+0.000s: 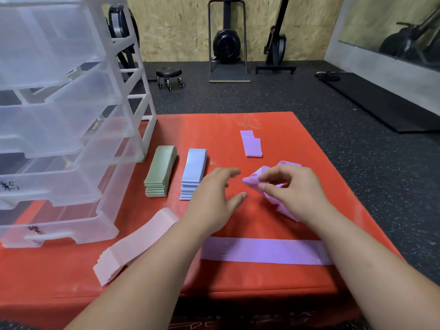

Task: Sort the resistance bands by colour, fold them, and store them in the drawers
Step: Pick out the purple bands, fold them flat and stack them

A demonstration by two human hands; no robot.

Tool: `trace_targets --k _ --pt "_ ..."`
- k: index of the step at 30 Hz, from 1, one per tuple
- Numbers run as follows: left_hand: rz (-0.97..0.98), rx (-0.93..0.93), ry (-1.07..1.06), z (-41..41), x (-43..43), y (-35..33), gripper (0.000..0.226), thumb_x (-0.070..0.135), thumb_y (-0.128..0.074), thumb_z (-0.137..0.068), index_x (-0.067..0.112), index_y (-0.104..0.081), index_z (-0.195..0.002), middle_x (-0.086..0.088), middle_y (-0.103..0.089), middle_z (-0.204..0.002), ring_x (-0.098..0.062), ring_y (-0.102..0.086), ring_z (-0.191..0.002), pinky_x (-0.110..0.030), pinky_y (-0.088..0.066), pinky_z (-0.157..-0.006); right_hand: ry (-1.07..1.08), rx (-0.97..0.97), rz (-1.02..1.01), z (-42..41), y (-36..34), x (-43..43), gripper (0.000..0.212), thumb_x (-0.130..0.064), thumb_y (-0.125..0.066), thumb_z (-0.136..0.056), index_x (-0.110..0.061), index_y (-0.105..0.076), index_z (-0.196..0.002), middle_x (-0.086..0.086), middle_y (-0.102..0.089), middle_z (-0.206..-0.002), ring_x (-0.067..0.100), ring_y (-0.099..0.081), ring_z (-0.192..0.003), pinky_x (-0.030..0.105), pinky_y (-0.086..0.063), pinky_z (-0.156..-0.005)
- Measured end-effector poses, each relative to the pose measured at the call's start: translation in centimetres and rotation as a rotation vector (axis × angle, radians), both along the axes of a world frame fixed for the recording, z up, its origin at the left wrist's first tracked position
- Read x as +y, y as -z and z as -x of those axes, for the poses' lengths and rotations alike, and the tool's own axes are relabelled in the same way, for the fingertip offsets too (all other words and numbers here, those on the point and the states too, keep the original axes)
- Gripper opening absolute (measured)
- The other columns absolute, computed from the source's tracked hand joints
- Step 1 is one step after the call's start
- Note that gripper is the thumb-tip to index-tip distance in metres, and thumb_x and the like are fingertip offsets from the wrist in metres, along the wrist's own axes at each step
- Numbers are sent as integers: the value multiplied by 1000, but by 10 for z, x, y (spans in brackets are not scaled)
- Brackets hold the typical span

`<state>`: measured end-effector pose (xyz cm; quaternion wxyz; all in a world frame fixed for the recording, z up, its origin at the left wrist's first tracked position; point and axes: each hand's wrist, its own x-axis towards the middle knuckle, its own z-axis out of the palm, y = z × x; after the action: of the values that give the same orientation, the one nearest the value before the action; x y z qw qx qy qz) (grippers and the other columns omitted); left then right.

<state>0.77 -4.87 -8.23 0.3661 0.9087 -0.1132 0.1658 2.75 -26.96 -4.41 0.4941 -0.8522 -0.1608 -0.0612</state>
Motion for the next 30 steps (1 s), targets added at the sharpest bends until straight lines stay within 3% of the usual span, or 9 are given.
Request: trace_targets --k 2,6,12,16,19,24,27,30 --pt "67 -34 59 1 -6 -8 54 29 -82 -90 29 -61 -140 15 -64 -129 -5 -62 -101 -21 -50 -89 -57 -11 -136 2 -12 0 18 -4 -82 -85 -20 -76 -90 -10 -79 -89 8 -73 -83 17 -52 -77" --pt "165 -54 37 5 -13 -17 33 24 -77 -93 31 -69 -124 14 -73 -104 -9 -65 -96 -36 -53 -86 -96 -5 -235 6 -21 -3 19 1 -80 -87 -14 -73 -96 0 -78 -91 12 -73 -86 19 -54 -78" --pt "305 15 25 10 -13 -23 10 23 -77 -96 28 -76 -104 11 -69 -78 -12 -66 -78 -35 -53 -74 39 -60 36 5 -12 -9 23 -13 -81 -87 -32 -72 -96 -14 -76 -94 6 -72 -86 32 -57 -80" --pt "308 38 -1 12 -11 -21 9 22 -77 -96 29 -75 -102 12 -68 -74 -11 -64 -73 -37 -53 -72 37 -185 166 14 -15 -4 28 -27 -81 -87 -39 -70 -110 -20 -67 -111 1 -68 -93 27 -54 -81" --pt "306 41 1 14 -11 -21 9 25 -78 -95 30 -75 -102 13 -67 -73 -10 -64 -74 -37 -53 -72 -2 -211 189 16 -14 -2 35 -33 -83 -85 -41 -70 -117 -19 -64 -112 4 -65 -96 31 -54 -81" --pt "308 53 26 16 -13 -21 14 28 -80 -94 32 -72 -105 11 -72 -80 -11 -67 -77 -37 -54 -73 61 -272 271 11 -13 -1 15 -28 -82 -87 -41 -78 -94 -17 -57 -94 2 -59 -85 27 -47 -73" --pt "344 34 -1 15 -13 -23 20 31 -79 -95 33 -70 -113 14 -74 -92 -10 -66 -77 -27 -54 -72 109 -351 252 13 -29 -1 12 -27 -78 -91 -37 -80 -98 -13 -58 -85 4 -58 -76 18 -42 -69" --pt "383 -10 -57 14 -11 -28 22 33 -76 -97 29 -70 -119 13 -72 -103 -7 -66 -83 -14 -48 -72 140 -347 165 16 -45 -4 12 -26 -74 -94 -34 -80 -102 -18 -71 -85 6 -63 -75 11 -42 -68"
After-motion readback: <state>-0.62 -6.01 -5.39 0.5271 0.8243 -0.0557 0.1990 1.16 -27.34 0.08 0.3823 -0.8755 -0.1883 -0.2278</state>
